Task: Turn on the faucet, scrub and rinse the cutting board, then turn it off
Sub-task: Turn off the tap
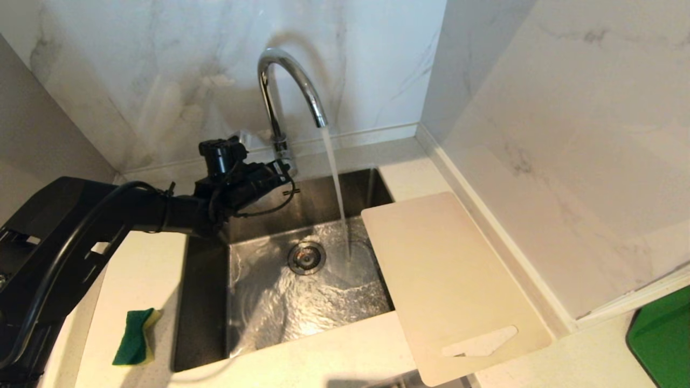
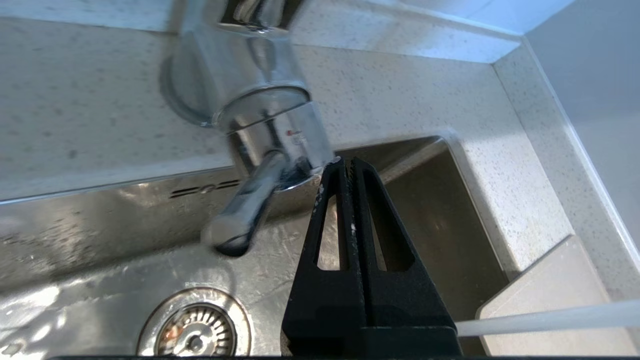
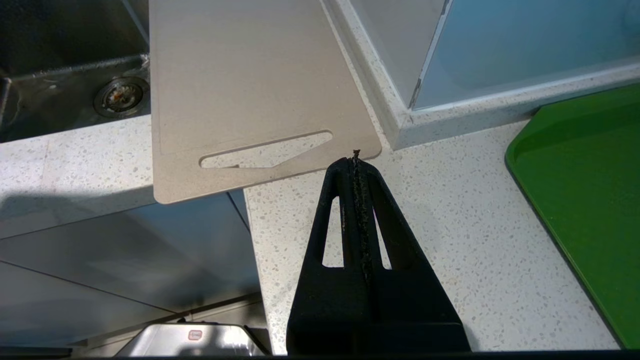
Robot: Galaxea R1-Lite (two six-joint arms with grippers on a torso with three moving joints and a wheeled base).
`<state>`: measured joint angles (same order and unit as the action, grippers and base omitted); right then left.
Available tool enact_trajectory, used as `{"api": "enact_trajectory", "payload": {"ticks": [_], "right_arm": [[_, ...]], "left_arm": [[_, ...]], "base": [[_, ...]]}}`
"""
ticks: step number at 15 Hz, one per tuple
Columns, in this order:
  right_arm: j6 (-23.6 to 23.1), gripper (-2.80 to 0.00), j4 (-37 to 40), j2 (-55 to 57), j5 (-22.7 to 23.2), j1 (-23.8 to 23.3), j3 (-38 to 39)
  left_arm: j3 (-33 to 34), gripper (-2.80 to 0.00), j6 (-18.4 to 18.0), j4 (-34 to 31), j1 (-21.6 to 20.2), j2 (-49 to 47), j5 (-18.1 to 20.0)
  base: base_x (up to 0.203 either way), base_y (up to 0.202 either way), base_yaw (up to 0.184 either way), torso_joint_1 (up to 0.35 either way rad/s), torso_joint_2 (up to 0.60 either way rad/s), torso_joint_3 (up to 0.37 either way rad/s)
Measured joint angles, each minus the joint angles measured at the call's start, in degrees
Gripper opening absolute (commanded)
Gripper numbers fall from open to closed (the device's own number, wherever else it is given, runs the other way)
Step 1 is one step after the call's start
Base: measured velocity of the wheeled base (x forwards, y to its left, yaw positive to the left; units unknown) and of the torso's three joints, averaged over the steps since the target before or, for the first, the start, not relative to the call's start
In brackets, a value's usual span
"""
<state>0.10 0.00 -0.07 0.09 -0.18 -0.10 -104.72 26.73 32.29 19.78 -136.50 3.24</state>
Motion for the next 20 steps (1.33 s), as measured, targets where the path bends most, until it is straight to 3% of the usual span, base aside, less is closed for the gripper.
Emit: {"api": "enact_trajectory", "payload": {"ticks": [8, 20], "right_arm": [[-0.02, -2.80, 0.00, 0.00, -0.01, 0.02, 0.00], [0.00, -2.80, 0.00, 0.00, -0.01, 0.00, 0.00]], "left_arm": [[-6.06, -2.80, -0.37, -0.22, -2.49, -2.53, -0.02], [-6.49, -2.80, -0.37, -0.36, -4.99, -3.22, 1.64]], "base": [[0.000, 0.000, 0.000, 0.000, 0.00, 0.000], [0.000, 0.000, 0.000, 0.000, 0.00, 0.000]]}}
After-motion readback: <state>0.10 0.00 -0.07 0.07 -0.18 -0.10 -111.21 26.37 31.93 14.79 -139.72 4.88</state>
